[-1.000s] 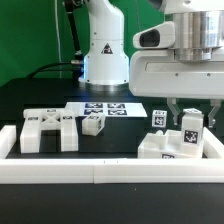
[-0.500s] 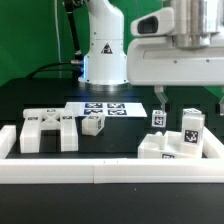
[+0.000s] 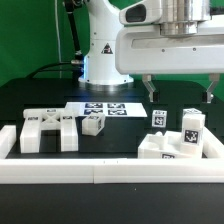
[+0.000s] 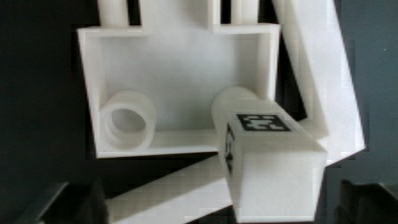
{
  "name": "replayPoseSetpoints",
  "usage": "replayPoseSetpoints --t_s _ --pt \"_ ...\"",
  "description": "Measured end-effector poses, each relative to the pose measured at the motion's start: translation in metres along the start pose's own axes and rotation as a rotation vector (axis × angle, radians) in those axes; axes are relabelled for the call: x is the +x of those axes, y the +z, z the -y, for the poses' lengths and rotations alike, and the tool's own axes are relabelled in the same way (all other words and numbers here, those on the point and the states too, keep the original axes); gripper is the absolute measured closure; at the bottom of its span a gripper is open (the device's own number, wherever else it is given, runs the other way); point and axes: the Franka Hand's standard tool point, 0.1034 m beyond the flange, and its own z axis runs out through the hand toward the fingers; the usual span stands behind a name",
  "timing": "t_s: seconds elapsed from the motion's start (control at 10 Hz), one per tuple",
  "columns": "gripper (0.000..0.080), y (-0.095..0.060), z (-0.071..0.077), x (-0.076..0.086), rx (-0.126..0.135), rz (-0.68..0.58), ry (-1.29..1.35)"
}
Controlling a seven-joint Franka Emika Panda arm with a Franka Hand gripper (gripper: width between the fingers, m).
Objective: Assemble chair
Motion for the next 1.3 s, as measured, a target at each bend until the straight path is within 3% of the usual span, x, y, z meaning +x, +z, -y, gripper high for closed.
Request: replayPoseSetpoints --t_s 0.3,0.4,0.6,0.8,1.3 --pt "0.015 0.001 -0.001 0.0 -0.001 0.001 -0.003" --pt "0.015 0.0 -0.011 -0.005 -0.002 0.005 -0.052" --pt "0.015 -0.002 -0.07 -0.019 -0.009 0.033 -0.139" --pt "0.015 0.002 -0.104 -0.02 -0.018 0.022 -0.173" --pt "0.015 0.005 -0.108 -0.023 -0.021 0.031 -0.169"
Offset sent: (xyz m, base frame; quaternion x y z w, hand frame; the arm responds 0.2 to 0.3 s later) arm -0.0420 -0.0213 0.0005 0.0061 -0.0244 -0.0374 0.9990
